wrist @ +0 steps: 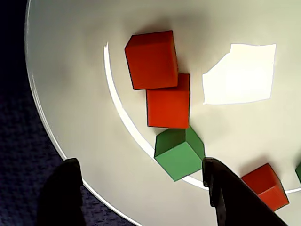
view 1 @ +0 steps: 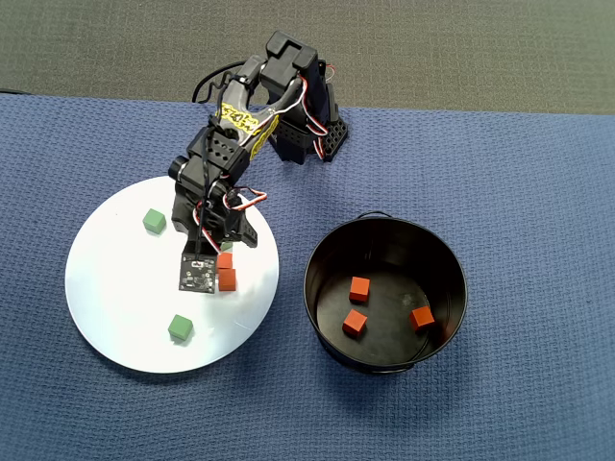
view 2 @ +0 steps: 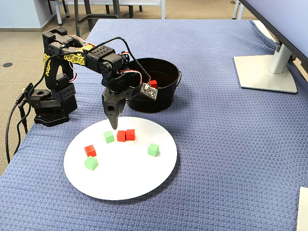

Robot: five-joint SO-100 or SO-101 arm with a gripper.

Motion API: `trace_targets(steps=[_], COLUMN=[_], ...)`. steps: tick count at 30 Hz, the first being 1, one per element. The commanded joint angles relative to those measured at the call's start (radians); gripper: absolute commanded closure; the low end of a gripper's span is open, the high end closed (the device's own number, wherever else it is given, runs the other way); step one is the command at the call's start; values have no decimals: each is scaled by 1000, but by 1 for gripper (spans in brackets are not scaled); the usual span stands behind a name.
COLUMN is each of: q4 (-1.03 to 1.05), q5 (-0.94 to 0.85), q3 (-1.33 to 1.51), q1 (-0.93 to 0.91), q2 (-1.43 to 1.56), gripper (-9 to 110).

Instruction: Pick up the red cubes from the white plate and place them in the black recipient

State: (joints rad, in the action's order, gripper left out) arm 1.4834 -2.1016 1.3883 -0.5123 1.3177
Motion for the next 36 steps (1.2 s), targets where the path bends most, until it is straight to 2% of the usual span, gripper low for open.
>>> trace_targets(steps=[1, 10, 20, 36], q4=[51, 34, -100, -155], q5=[-37, -28, -8, 26], q3=[-81, -110, -20, -38], q1=[-20, -34, -23, -18], q2=[-2, -67, -80, -149], gripper=[77, 74, 75, 74])
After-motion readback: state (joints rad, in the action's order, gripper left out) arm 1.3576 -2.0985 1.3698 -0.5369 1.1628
